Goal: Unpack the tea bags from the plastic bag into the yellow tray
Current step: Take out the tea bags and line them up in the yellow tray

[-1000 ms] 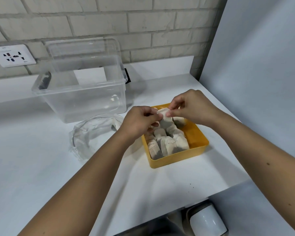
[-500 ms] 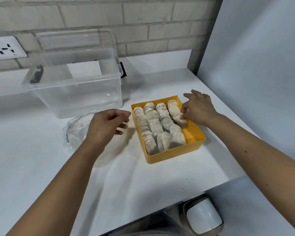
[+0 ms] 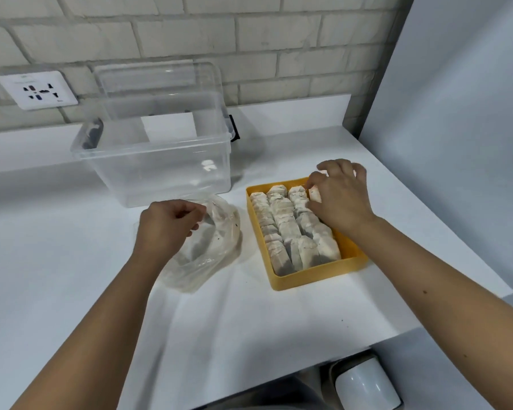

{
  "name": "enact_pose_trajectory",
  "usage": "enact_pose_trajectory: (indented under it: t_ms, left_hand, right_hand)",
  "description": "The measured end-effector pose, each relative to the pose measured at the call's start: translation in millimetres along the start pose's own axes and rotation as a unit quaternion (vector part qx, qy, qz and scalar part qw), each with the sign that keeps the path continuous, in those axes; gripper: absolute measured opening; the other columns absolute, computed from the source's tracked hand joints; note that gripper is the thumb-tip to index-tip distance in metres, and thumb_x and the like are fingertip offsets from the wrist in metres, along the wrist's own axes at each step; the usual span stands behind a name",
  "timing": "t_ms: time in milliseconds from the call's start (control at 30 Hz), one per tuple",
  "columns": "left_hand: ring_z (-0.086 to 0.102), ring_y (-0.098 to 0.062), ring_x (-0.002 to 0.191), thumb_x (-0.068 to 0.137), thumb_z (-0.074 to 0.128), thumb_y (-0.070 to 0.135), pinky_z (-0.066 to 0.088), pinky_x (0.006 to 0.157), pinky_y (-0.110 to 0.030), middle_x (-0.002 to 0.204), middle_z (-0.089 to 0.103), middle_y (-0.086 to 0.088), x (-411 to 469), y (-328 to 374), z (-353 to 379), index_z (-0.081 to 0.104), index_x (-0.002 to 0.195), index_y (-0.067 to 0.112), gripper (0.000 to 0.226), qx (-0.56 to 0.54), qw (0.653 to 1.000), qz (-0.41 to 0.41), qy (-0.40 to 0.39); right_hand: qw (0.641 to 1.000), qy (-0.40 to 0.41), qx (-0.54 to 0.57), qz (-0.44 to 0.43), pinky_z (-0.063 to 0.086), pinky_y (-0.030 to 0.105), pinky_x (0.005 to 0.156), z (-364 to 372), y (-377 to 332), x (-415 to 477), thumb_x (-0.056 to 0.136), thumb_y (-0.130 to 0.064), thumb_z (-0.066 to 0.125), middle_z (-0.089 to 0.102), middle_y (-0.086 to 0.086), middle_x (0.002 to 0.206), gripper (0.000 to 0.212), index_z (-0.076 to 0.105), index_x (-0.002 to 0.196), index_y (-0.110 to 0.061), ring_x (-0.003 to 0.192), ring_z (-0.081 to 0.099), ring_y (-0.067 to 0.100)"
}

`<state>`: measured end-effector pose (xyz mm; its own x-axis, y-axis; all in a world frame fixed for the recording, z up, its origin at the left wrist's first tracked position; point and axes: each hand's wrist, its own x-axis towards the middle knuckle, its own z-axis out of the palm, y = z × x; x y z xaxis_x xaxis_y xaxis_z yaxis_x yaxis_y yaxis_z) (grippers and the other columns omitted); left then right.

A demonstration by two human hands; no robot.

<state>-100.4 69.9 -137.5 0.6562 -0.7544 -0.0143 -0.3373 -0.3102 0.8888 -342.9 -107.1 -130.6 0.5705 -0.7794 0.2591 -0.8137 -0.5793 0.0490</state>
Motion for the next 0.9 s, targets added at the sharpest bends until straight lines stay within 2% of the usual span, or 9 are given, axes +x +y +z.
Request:
enact_pose_trajectory:
  t_ms: [100, 167, 267, 367, 500, 600, 700, 800, 900]
  left_hand:
    - [0.068, -0.012, 0.072, 0.087, 0.07, 0.021, 0.054, 0.08, -0.03, 0.079, 0.075, 0.005, 4, -5, 4, 0.079, 0.087, 0.022, 0.009, 0.066, 0.998, 0.006, -0.02]
    - [0.062, -0.009, 0.071, 0.088, 0.068, 0.016, 0.049, 0.079, -0.026, 0.086, 0.075, 0.002, 8, -9, 13, 0.079, 0.093, 0.017, 0.012, 0.101, 0.994, 0.018, -0.041]
    - [0.065, -0.014, 0.082, 0.088, 0.068, 0.015, 0.048, 0.08, -0.023, 0.096, 0.077, -0.002, 13, -17, 24, 0.079, 0.098, 0.014, 0.015, 0.15, 0.987, 0.034, -0.056]
    - [0.06, -0.006, 0.079, 0.086, 0.065, 0.011, 0.039, 0.064, -0.008, 0.095, 0.076, 0.004, 14, -26, 31, 0.078, 0.097, 0.018, 0.018, 0.17, 0.983, 0.032, -0.053]
    - [0.066, -0.013, 0.091, 0.081, 0.065, 0.007, 0.047, 0.08, -0.02, 0.097, 0.073, 0.004, 15, -35, 31, 0.075, 0.103, 0.021, 0.028, 0.183, 0.981, 0.019, -0.06]
    - [0.065, -0.017, 0.095, 0.079, 0.074, 0.012, 0.049, 0.083, -0.026, 0.099, 0.069, 0.003, 16, -39, 28, 0.067, 0.117, 0.023, 0.04, 0.204, 0.976, 0.03, -0.073]
    - [0.065, -0.018, 0.097, 0.083, 0.073, 0.017, 0.05, 0.087, -0.03, 0.106, 0.07, 0.001, 17, -36, 26, 0.065, 0.123, 0.021, 0.041, 0.228, 0.967, 0.042, -0.106]
    - [0.065, -0.014, 0.092, 0.088, 0.066, 0.012, 0.047, 0.078, -0.026, 0.102, 0.072, 0.005, 8, -22, 18, 0.074, 0.106, 0.022, 0.022, 0.232, 0.962, 0.113, -0.089]
    - [0.056, -0.019, 0.09, 0.081, 0.073, 0.015, 0.039, 0.064, -0.028, 0.094, 0.065, 0.008, -4, -14, -2, 0.075, 0.084, 0.029, 0.014, 0.301, 0.912, 0.247, 0.132]
  right_hand:
    - [0.979, 0.012, 0.204, -0.008, 0.029, 0.038, 0.096, -14, -51, -6, 0.084, -0.046, 0.066, 0.064, -0.01, 0.112, 0.022, 0.068, 0.103, -0.034, 0.114, 0.048, 0.018]
    - [0.967, -0.006, 0.253, -0.007, 0.032, 0.038, 0.094, -14, -83, -6, 0.086, -0.05, 0.063, 0.068, -0.013, 0.099, 0.024, 0.066, 0.104, -0.034, 0.107, 0.052, 0.016]
    - [0.975, -0.007, 0.217, -0.05, 0.029, 0.038, 0.091, -5, -121, -7, 0.084, -0.057, 0.062, 0.068, -0.011, 0.099, 0.04, 0.058, 0.116, -0.034, 0.107, 0.055, 0.016]
    - [0.988, -0.012, 0.128, -0.085, 0.028, 0.04, 0.087, 6, -141, -6, 0.078, -0.054, 0.069, 0.066, -0.003, 0.108, 0.067, 0.041, 0.134, -0.03, 0.108, 0.057, 0.023]
    - [0.993, -0.02, 0.083, -0.085, 0.029, 0.038, 0.081, 5, -141, 2, 0.08, -0.017, 0.063, 0.06, -0.006, 0.074, 0.067, 0.032, 0.139, -0.023, 0.072, 0.06, 0.023]
    - [0.995, -0.001, 0.071, -0.071, 0.023, 0.035, 0.075, 2, -134, 7, 0.079, -0.009, 0.06, 0.048, -0.009, 0.059, 0.061, 0.037, 0.134, -0.022, 0.058, 0.05, 0.02]
    - [0.991, 0.029, 0.105, -0.075, 0.022, 0.034, 0.075, 6, -131, 8, 0.075, -0.007, 0.064, 0.059, -0.008, 0.079, 0.056, 0.044, 0.124, -0.025, 0.076, 0.058, 0.02]
    - [0.978, 0.095, 0.13, -0.134, 0.024, 0.035, 0.083, 15, -130, 4, 0.063, -0.003, 0.071, 0.054, -0.005, 0.099, 0.05, 0.054, 0.102, -0.03, 0.094, 0.051, 0.021]
    - [0.97, 0.093, 0.139, -0.176, 0.023, 0.04, 0.096, 20, -129, 4, 0.064, -0.007, 0.074, 0.058, -0.001, 0.111, 0.034, 0.068, 0.084, -0.033, 0.112, 0.047, 0.025]
